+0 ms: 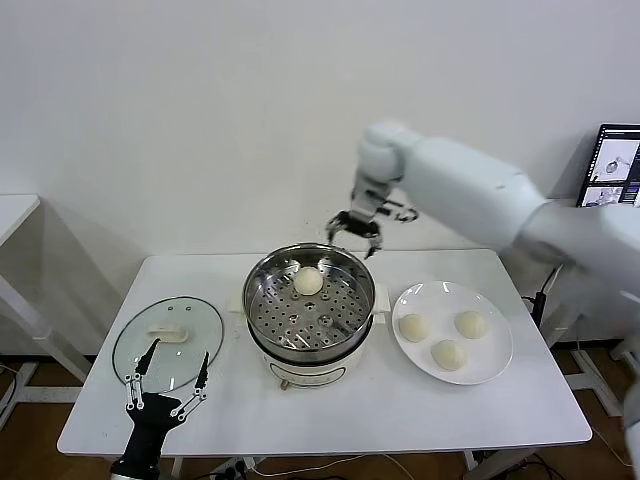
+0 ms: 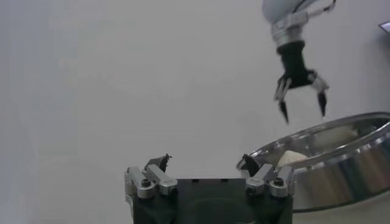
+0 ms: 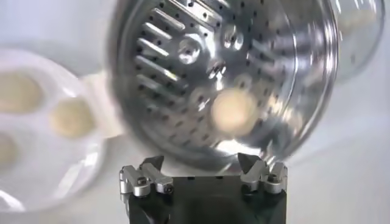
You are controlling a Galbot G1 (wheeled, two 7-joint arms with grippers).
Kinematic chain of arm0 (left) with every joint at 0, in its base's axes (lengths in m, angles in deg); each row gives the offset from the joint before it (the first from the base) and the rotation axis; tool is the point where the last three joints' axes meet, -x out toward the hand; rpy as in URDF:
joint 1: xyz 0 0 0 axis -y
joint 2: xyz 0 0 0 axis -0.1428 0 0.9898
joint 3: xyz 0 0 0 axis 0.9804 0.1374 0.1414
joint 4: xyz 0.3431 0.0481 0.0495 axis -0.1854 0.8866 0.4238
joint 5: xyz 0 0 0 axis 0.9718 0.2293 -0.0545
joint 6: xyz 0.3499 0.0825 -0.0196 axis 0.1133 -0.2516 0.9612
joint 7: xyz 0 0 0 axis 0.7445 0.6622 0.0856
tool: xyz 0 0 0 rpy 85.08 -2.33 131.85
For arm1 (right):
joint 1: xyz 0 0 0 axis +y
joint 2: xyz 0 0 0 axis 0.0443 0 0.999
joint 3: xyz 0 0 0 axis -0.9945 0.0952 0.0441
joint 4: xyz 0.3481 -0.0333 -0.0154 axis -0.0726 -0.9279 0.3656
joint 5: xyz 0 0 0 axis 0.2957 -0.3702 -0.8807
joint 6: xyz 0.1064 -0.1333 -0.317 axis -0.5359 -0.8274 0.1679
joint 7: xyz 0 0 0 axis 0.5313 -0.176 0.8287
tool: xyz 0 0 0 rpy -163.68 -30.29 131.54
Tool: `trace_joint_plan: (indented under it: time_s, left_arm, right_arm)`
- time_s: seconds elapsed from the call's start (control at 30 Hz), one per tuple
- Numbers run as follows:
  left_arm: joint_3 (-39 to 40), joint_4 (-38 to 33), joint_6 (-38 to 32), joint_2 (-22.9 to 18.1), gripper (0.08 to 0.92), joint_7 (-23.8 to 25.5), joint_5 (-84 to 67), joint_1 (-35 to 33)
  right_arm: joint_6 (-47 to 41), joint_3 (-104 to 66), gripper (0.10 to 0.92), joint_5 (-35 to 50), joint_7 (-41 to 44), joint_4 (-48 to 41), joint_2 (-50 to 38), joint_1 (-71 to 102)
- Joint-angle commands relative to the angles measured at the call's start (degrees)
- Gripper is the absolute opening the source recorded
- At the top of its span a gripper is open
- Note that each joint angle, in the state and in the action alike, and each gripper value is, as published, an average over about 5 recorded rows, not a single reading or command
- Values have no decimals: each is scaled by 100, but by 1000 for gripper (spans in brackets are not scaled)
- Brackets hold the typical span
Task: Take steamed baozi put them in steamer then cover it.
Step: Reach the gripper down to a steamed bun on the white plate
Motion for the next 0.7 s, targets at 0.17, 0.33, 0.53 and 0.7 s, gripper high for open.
trace_joint_plan:
  time_s: [0.17,0.33,0.53,0.7]
  left_arm:
    - [11,8,11,-32,823,0,37,-4]
    - [-29,3,42,-62,823,-9,57,0]
    - [-69,-33,43,-65,823,-15,55,-34]
    - [-88,-19,26,-54,823,-19,46,-48]
  right_arm:
    - [-2213,1166,823,2019,-939,180,-1817,784]
    - [-2261,649,823,1642,-1046,-244,-1447,1419]
    - [-2290,326,823,1530,-1161,-728,-917,1744]
    - [-2294,293,823,1425,-1110,-1032,-598,1824]
